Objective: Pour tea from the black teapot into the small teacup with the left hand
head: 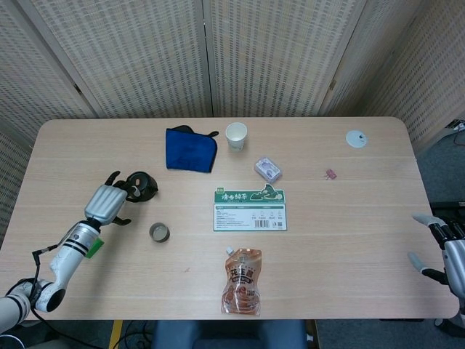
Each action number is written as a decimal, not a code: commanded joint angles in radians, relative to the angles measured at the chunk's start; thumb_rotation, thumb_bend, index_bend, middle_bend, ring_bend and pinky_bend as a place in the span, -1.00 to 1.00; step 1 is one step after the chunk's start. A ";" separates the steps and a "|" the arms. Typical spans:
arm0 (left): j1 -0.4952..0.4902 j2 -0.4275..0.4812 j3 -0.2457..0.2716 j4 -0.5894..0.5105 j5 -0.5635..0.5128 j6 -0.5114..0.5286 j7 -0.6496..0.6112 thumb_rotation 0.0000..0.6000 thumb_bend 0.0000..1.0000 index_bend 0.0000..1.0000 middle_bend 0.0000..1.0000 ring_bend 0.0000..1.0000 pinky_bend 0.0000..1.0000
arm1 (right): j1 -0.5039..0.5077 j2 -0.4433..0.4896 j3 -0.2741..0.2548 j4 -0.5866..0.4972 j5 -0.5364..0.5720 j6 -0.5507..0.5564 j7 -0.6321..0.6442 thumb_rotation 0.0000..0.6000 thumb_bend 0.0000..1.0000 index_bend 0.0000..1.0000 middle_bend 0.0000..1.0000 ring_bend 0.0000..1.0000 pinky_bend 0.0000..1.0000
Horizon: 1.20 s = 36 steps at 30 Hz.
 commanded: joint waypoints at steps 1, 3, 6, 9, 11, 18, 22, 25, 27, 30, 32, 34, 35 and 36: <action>0.000 -0.005 0.002 0.006 0.003 -0.002 -0.001 1.00 -0.78 -0.30 -0.36 -0.50 -1.00 | 0.000 0.000 0.000 0.000 0.000 0.000 0.000 1.00 -0.61 -0.48 -0.40 -0.56 -0.55; -0.001 -0.010 0.002 0.013 0.005 -0.003 0.003 1.00 -0.78 -0.29 -0.36 -0.50 -1.00 | -0.001 0.000 0.000 0.000 0.001 0.001 0.001 1.00 -0.61 -0.48 -0.40 -0.56 -0.55; -0.003 -0.016 0.001 0.025 0.003 -0.008 0.009 1.00 -0.78 -0.28 -0.35 -0.49 -1.00 | -0.002 0.001 0.000 0.001 0.002 0.002 0.002 1.00 -0.61 -0.48 -0.40 -0.56 -0.55; -0.005 -0.022 -0.004 0.036 -0.002 -0.013 0.014 1.00 -0.78 -0.28 -0.35 -0.49 -1.00 | -0.003 0.001 -0.001 0.002 0.003 0.002 0.002 1.00 -0.61 -0.48 -0.41 -0.56 -0.55; -0.006 -0.025 -0.006 0.043 -0.007 -0.018 0.015 1.00 -0.78 -0.27 -0.34 -0.49 -1.00 | -0.004 0.001 -0.001 0.002 0.004 0.002 0.003 1.00 -0.61 -0.48 -0.40 -0.56 -0.55; -0.007 -0.035 -0.008 0.066 -0.016 -0.033 0.021 1.00 -0.78 -0.26 -0.34 -0.49 -1.00 | -0.006 0.001 0.000 0.004 0.005 0.004 0.003 1.00 -0.61 -0.48 -0.41 -0.56 -0.55; -0.006 -0.039 -0.007 0.066 -0.021 -0.043 0.020 1.00 -0.78 -0.26 -0.33 -0.49 -1.00 | -0.006 0.001 0.000 0.005 0.006 0.004 0.004 1.00 -0.61 -0.48 -0.40 -0.56 -0.55; -0.006 -0.041 -0.004 0.066 -0.018 -0.044 0.026 1.00 -0.78 -0.25 -0.31 -0.48 -1.00 | -0.007 0.001 -0.001 0.006 0.007 0.003 0.005 1.00 -0.61 -0.48 -0.40 -0.56 -0.55; -0.007 -0.044 -0.005 0.066 -0.018 -0.045 0.028 1.00 -0.78 -0.23 -0.29 -0.47 -1.00 | -0.007 0.000 0.000 0.006 0.008 0.003 0.005 1.00 -0.61 -0.48 -0.41 -0.56 -0.55; -0.007 -0.046 -0.006 0.064 -0.019 -0.046 0.032 1.00 -0.78 -0.21 -0.25 -0.43 -1.00 | -0.008 0.000 -0.001 0.007 0.007 0.004 0.006 1.00 -0.61 -0.48 -0.40 -0.56 -0.55; -0.007 -0.046 -0.005 0.062 -0.020 -0.048 0.034 1.00 -0.78 -0.18 -0.21 -0.40 -1.00 | -0.008 0.000 -0.001 0.007 0.007 0.004 0.006 1.00 -0.61 -0.48 -0.40 -0.56 -0.55; -0.007 -0.047 -0.005 0.060 -0.022 -0.052 0.037 1.00 -0.78 -0.14 -0.17 -0.37 -1.00 | -0.009 -0.001 -0.001 0.008 0.008 0.005 0.008 1.00 -0.61 -0.48 -0.40 -0.56 -0.55; -0.007 -0.048 -0.005 0.059 -0.023 -0.054 0.038 1.00 -0.78 -0.13 -0.16 -0.36 -1.00 | -0.009 -0.001 -0.001 0.009 0.008 0.005 0.008 1.00 -0.61 -0.48 -0.40 -0.56 -0.55; -0.006 -0.049 -0.005 0.059 -0.025 -0.055 0.039 1.00 -0.78 -0.13 -0.16 -0.35 -1.00 | -0.010 -0.001 -0.001 0.009 0.009 0.005 0.008 1.00 -0.61 -0.48 -0.40 -0.56 -0.55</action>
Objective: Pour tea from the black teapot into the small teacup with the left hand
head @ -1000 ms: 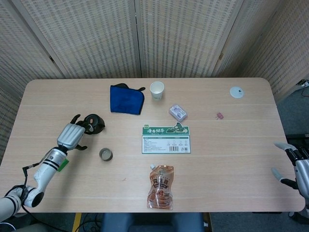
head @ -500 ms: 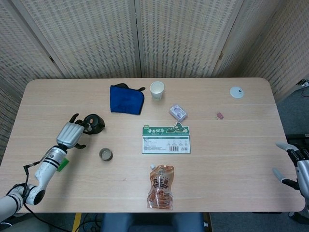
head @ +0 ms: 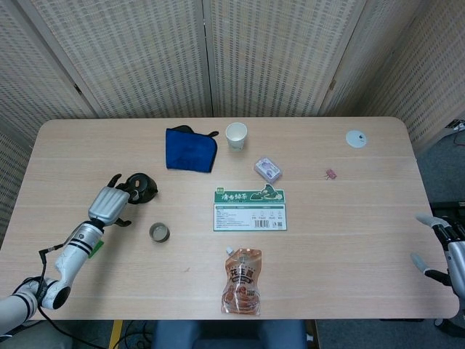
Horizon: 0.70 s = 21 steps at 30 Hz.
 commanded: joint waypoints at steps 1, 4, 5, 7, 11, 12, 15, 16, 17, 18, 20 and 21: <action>0.000 -0.002 0.000 0.000 -0.003 -0.003 0.003 1.00 -0.78 -0.13 -0.16 -0.35 -1.00 | -0.001 0.000 0.000 0.001 0.001 0.001 0.000 1.00 -0.61 -0.48 -0.40 -0.56 -0.55; 0.001 -0.005 -0.001 0.000 -0.007 -0.005 0.007 1.00 -0.78 -0.12 -0.16 -0.35 -1.00 | -0.002 0.000 0.000 0.001 0.001 0.001 0.001 1.00 -0.61 -0.48 -0.40 -0.56 -0.55; 0.002 -0.005 -0.001 0.000 -0.008 -0.006 0.010 1.00 -0.78 -0.12 -0.16 -0.35 -1.00 | -0.002 0.000 0.000 0.001 0.002 0.002 0.001 1.00 -0.61 -0.48 -0.40 -0.56 -0.55; 0.003 -0.003 0.001 -0.005 -0.009 -0.008 0.015 0.98 -0.78 -0.12 -0.15 -0.35 -1.00 | -0.002 0.000 0.000 0.001 0.002 0.001 0.001 1.00 -0.61 -0.48 -0.40 -0.56 -0.55; 0.006 -0.001 0.003 -0.012 -0.013 -0.009 0.026 0.91 -0.78 -0.12 -0.15 -0.34 -1.00 | 0.000 -0.002 0.000 0.002 0.001 -0.003 0.002 1.00 -0.61 -0.48 -0.40 -0.56 -0.55; 0.007 -0.001 0.002 -0.014 -0.014 -0.008 0.028 0.91 -0.78 -0.12 -0.14 -0.34 -1.00 | 0.000 -0.002 0.000 0.003 0.001 -0.003 0.001 1.00 -0.61 -0.48 -0.40 -0.56 -0.55; 0.008 0.000 0.002 -0.019 -0.016 -0.009 0.030 0.89 -0.78 -0.08 -0.08 -0.28 -1.00 | 0.001 -0.002 0.001 0.003 0.003 -0.004 0.001 1.00 -0.61 -0.48 -0.40 -0.56 -0.55; 0.009 0.000 0.002 -0.019 -0.016 -0.009 0.030 0.88 -0.78 -0.07 -0.07 -0.26 -1.00 | 0.002 -0.002 0.002 0.002 0.003 -0.005 0.001 1.00 -0.61 -0.48 -0.40 -0.56 -0.55; 0.009 -0.001 0.003 -0.019 -0.016 -0.010 0.030 0.89 -0.78 -0.06 -0.06 -0.25 -1.00 | 0.002 -0.002 0.002 0.002 0.003 -0.005 0.001 1.00 -0.61 -0.48 -0.40 -0.56 -0.55; 0.009 -0.002 0.003 -0.019 -0.016 -0.011 0.029 0.89 -0.78 -0.06 -0.06 -0.25 -1.00 | 0.002 -0.002 0.002 0.002 0.003 -0.005 0.000 1.00 -0.61 -0.48 -0.40 -0.56 -0.55; 0.010 -0.004 0.004 -0.017 -0.018 -0.015 0.025 0.88 -0.78 -0.06 -0.06 -0.25 -1.00 | 0.001 -0.002 0.002 0.001 0.003 -0.004 0.000 1.00 -0.61 -0.48 -0.40 -0.56 -0.55; 0.010 -0.005 0.005 -0.016 -0.018 -0.017 0.026 0.89 -0.78 -0.06 -0.06 -0.25 -1.00 | 0.001 -0.001 0.002 0.001 0.003 -0.004 -0.001 1.00 -0.61 -0.48 -0.40 -0.56 -0.55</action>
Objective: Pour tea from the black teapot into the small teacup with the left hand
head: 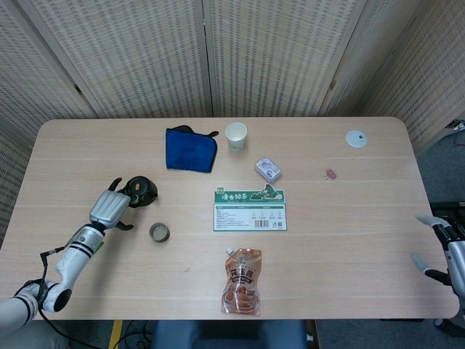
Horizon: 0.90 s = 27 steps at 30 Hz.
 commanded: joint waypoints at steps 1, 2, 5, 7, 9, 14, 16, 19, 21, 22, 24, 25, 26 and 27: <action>0.000 -0.003 0.002 0.004 0.000 -0.003 0.000 0.89 -0.78 -0.06 -0.06 -0.25 -1.00 | 0.000 0.000 0.000 -0.001 0.001 0.000 -0.001 1.00 -0.61 -0.48 -0.40 -0.56 -0.55; 0.001 -0.004 0.003 0.005 0.000 -0.004 0.000 0.88 -0.78 -0.06 -0.06 -0.25 -1.00 | -0.001 0.000 0.000 -0.001 0.001 0.001 -0.001 1.00 -0.61 -0.48 -0.40 -0.56 -0.56; 0.002 -0.007 0.006 0.010 0.002 -0.007 -0.001 0.88 -0.78 -0.06 -0.06 -0.25 -1.00 | -0.001 0.001 0.000 -0.002 0.002 0.001 -0.001 1.00 -0.61 -0.48 -0.40 -0.56 -0.56; 0.003 -0.008 0.007 0.011 0.002 -0.007 -0.003 0.88 -0.78 -0.05 -0.05 -0.25 -1.00 | -0.002 0.000 0.000 -0.002 0.002 0.001 -0.001 1.00 -0.61 -0.48 -0.40 -0.56 -0.56; 0.004 -0.008 0.008 0.011 0.004 -0.008 -0.005 0.89 -0.78 -0.04 -0.04 -0.25 -1.00 | -0.002 0.000 0.000 -0.003 0.002 0.000 -0.002 1.00 -0.61 -0.48 -0.40 -0.56 -0.56; 0.005 -0.003 0.011 0.004 -0.001 -0.022 -0.010 0.88 -0.78 -0.03 -0.03 -0.24 -1.00 | -0.001 0.000 0.001 -0.005 0.002 0.000 -0.002 1.00 -0.61 -0.48 -0.40 -0.56 -0.56; 0.005 -0.001 0.011 0.000 -0.004 -0.028 -0.015 0.88 -0.78 -0.01 -0.01 -0.23 -1.00 | -0.002 0.000 0.001 -0.006 0.001 0.001 -0.003 1.00 -0.61 -0.48 -0.40 -0.56 -0.56; 0.004 0.004 0.012 -0.006 -0.007 -0.040 -0.024 0.84 -0.78 0.03 0.04 -0.19 -1.00 | -0.002 0.000 0.001 -0.007 0.001 0.002 -0.003 1.00 -0.61 -0.48 -0.40 -0.56 -0.56; 0.003 0.007 0.011 -0.008 -0.008 -0.045 -0.032 0.78 -0.78 0.07 0.09 -0.16 -1.00 | -0.003 0.001 0.001 -0.008 0.001 0.004 -0.002 1.00 -0.61 -0.48 -0.40 -0.56 -0.57; 0.003 0.008 0.009 -0.008 -0.009 -0.046 -0.036 0.75 -0.78 0.10 0.12 -0.13 -1.00 | -0.003 0.001 0.001 -0.008 0.001 0.004 -0.002 1.00 -0.61 -0.48 -0.40 -0.56 -0.57; 0.002 0.011 0.006 -0.009 -0.012 -0.052 -0.047 0.72 -0.78 0.16 0.19 -0.07 -1.00 | -0.004 0.002 0.002 -0.008 0.002 0.006 -0.001 1.00 -0.61 -0.48 -0.40 -0.56 -0.57; 0.001 0.013 0.005 -0.009 -0.015 -0.055 -0.052 0.71 -0.78 0.18 0.22 -0.05 -1.00 | -0.004 0.002 0.003 -0.009 0.003 0.006 -0.001 1.00 -0.61 -0.48 -0.40 -0.56 -0.57; 0.001 0.015 0.003 -0.011 -0.016 -0.057 -0.059 0.66 -0.78 0.22 0.27 -0.02 -1.00 | -0.004 0.002 0.003 -0.009 0.003 0.007 0.000 1.00 -0.61 -0.48 -0.40 -0.56 -0.57; 0.000 0.016 0.002 -0.012 -0.017 -0.061 -0.065 0.53 -0.78 0.25 0.31 0.03 -1.00 | -0.004 0.003 0.004 -0.009 0.003 0.007 0.000 1.00 -0.61 -0.48 -0.40 -0.56 -0.57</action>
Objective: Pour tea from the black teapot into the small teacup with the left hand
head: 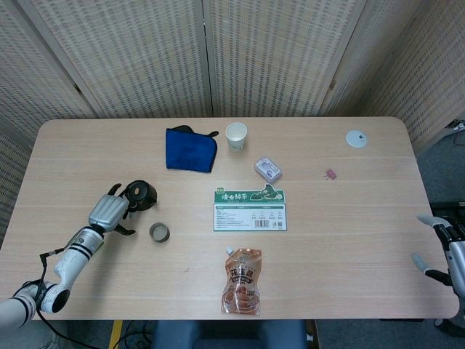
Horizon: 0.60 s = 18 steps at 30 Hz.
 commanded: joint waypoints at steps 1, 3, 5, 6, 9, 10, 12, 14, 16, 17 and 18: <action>-0.002 0.006 -0.004 -0.005 -0.005 -0.010 -0.016 0.37 -0.78 0.30 0.37 0.07 -1.00 | 0.000 0.000 0.001 -0.001 0.001 0.000 0.001 1.00 -0.61 -0.48 -0.40 -0.56 -0.57; -0.002 0.011 -0.006 -0.008 -0.004 -0.012 -0.031 0.18 -0.78 0.36 0.44 0.14 -1.00 | 0.001 0.001 0.002 -0.001 0.001 0.000 0.002 1.00 -0.61 -0.48 -0.40 -0.56 -0.57; -0.002 0.015 -0.011 -0.012 -0.004 -0.010 -0.050 0.08 -0.78 0.40 0.51 0.20 -1.00 | 0.001 0.001 0.003 -0.002 0.001 0.000 0.002 1.00 -0.61 -0.48 -0.40 -0.56 -0.58; -0.002 0.016 -0.013 -0.013 -0.003 -0.009 -0.059 0.01 -0.78 0.42 0.55 0.23 -1.00 | 0.002 0.001 0.003 -0.002 0.001 0.000 0.002 1.00 -0.61 -0.48 -0.40 -0.56 -0.59; -0.003 0.020 -0.021 -0.013 -0.004 -0.010 -0.091 -0.19 -0.80 0.50 0.65 0.32 -1.00 | 0.003 0.001 0.005 -0.003 0.001 0.000 0.001 1.00 -0.60 -0.48 -0.40 -0.56 -0.60; -0.003 0.020 -0.024 -0.012 -0.005 -0.010 -0.101 -0.22 -0.81 0.53 0.68 0.34 -1.00 | 0.004 0.001 0.006 -0.004 0.001 0.001 0.001 1.00 -0.61 -0.48 -0.40 -0.56 -0.60; -0.004 0.020 -0.030 -0.007 -0.007 -0.011 -0.125 -0.35 -0.83 0.59 0.76 0.41 -1.00 | 0.004 0.001 0.007 -0.005 0.000 0.003 -0.001 1.00 -0.61 -0.48 -0.40 -0.56 -0.60; -0.004 0.020 -0.036 -0.005 -0.014 -0.017 -0.148 -0.46 -0.85 0.64 0.81 0.45 -1.00 | 0.003 0.001 0.008 -0.005 0.000 0.005 -0.002 1.00 -0.61 -0.48 -0.40 -0.56 -0.60; -0.004 0.017 -0.041 0.000 -0.018 -0.017 -0.164 -0.51 -0.85 0.68 0.86 0.49 -1.00 | 0.003 0.001 0.009 -0.006 0.001 0.005 -0.002 1.00 -0.61 -0.48 -0.40 -0.56 -0.61; -0.003 0.015 -0.043 0.002 -0.021 -0.018 -0.170 -0.53 -0.85 0.71 0.89 0.52 -1.00 | 0.003 0.002 0.009 -0.006 0.002 0.005 -0.003 1.00 -0.61 -0.48 -0.40 -0.56 -0.61; -0.003 0.013 -0.047 0.006 -0.025 -0.018 -0.178 -0.53 -0.85 0.74 0.92 0.54 -1.00 | 0.003 0.002 0.009 -0.007 0.003 0.005 -0.003 1.00 -0.61 -0.48 -0.41 -0.56 -0.61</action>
